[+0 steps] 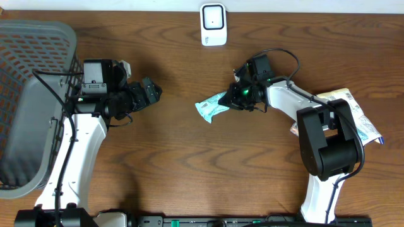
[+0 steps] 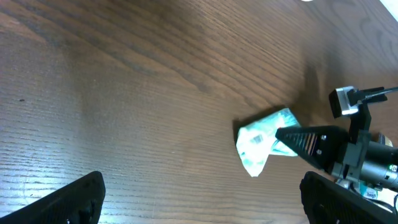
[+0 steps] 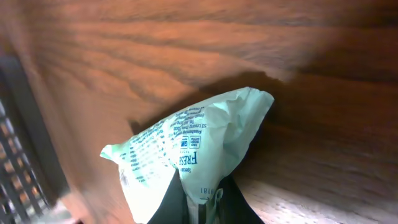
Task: Scan the item barcode
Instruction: 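Lift the green pack and carry it up toward the scanner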
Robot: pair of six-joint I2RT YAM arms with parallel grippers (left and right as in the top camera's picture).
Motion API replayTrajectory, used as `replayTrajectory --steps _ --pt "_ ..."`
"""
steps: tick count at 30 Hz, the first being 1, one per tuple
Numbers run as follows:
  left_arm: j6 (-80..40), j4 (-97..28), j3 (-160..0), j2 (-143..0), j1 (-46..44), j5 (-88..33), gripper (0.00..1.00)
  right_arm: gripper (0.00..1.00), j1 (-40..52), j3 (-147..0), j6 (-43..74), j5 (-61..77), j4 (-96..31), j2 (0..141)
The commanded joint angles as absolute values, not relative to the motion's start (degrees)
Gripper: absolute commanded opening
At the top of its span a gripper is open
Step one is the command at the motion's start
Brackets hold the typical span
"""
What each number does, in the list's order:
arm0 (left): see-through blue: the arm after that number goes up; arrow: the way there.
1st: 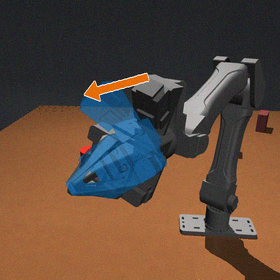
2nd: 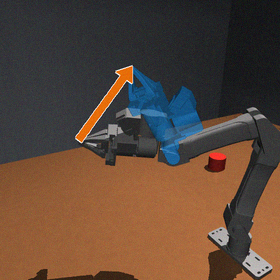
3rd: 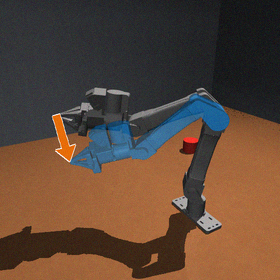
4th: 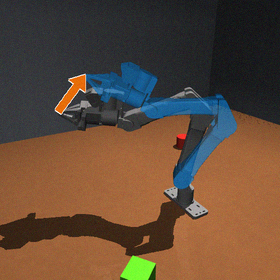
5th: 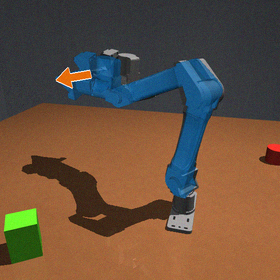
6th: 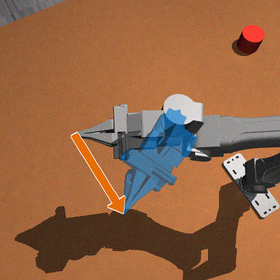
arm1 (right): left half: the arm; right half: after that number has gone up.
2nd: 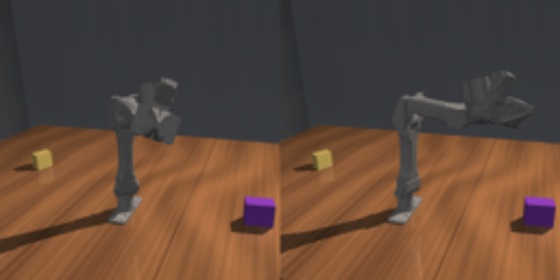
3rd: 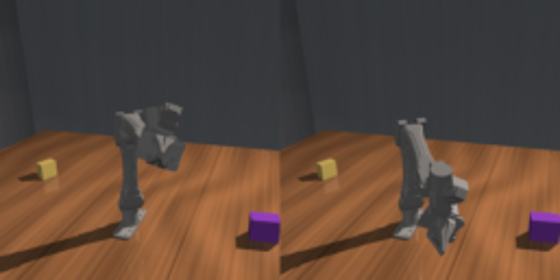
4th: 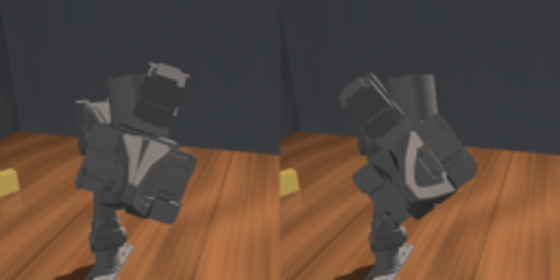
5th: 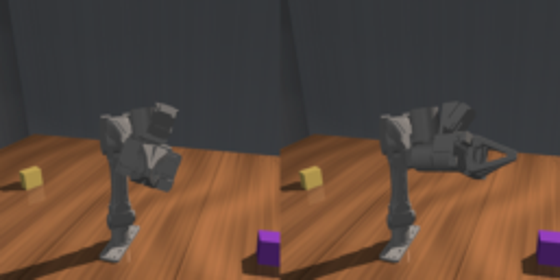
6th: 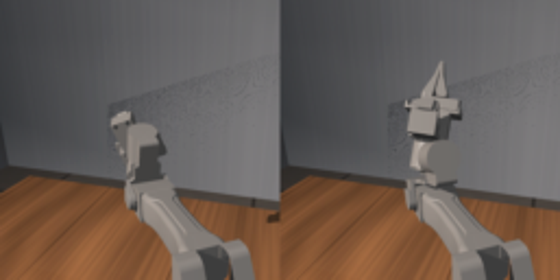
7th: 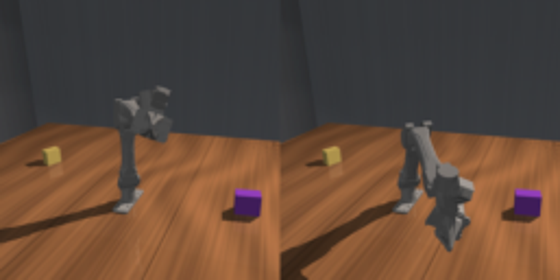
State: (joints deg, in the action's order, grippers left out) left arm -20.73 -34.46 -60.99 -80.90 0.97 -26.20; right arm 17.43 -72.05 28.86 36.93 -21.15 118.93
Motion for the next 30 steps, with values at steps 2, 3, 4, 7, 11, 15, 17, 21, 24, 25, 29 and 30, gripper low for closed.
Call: replayTrajectory --steps 2,3,4,7,11,15,17,21,24,25,29,30 --pt "-19.97 -34.48 -60.82 -80.95 1.21 -25.85 0.99 0.01 16.73 -72.16 16.05 44.31 -21.87 115.11" --pt "-19.97 -34.48 -60.82 -80.95 1.21 -25.85 0.99 0.01 16.45 -72.16 14.87 45.50 -21.87 113.62" --pt "-19.97 -34.48 -60.82 -80.95 1.21 -25.85 0.99 0.01 16.12 -72.16 14.13 46.35 -22.02 111.96" --pt "-19.94 -34.48 -60.82 -80.95 1.21 -25.85 0.99 0.01 14.57 -72.16 13.87 48.38 -22.31 104.62" --pt "-19.94 -34.48 -60.82 -80.95 1.21 -25.85 0.99 0.01 11.66 -72.16 14.24 50.81 -22.31 96.07" --pt "-19.94 -34.48 -60.82 -80.95 1.21 -25.85 0.99 0.01 8.03 -72.16 14.33 52.07 -24.18 88.14" --pt "-19.94 -34.48 -60.82 -80.95 1.21 -25.85 0.99 0.01 6.81 -72.16 14.24 52.03 -26.00 84.90" --pt "-19.97 -34.48 -60.82 -80.95 1.21 -25.85 0.99 0.01 5.69 -72.16 13.04 51.64 -28.25 79.31" --pt "-19.97 -34.48 -60.82 -80.95 1.21 -25.85 0.99 0.01 6.42 -72.16 15.51 44.97 -28.10 78.22" --pt "-19.94 -34.48 -60.82 -80.95 1.21 -25.85 0.99 0.01 7.05 -72.16 16.34 41.98 -28.16 78.22" --pt "-19.97 -34.48 -60.82 -80.95 1.21 -25.85 0.99 0.01 12.05 -73.58 16.43 27.83 -28.14 80.31" --pt "-19.97 -34.48 -60.82 -80.95 1.21 -25.87 0.99 0.01 13.39 -74.72 16.10 24.32 -28.42 81.25"
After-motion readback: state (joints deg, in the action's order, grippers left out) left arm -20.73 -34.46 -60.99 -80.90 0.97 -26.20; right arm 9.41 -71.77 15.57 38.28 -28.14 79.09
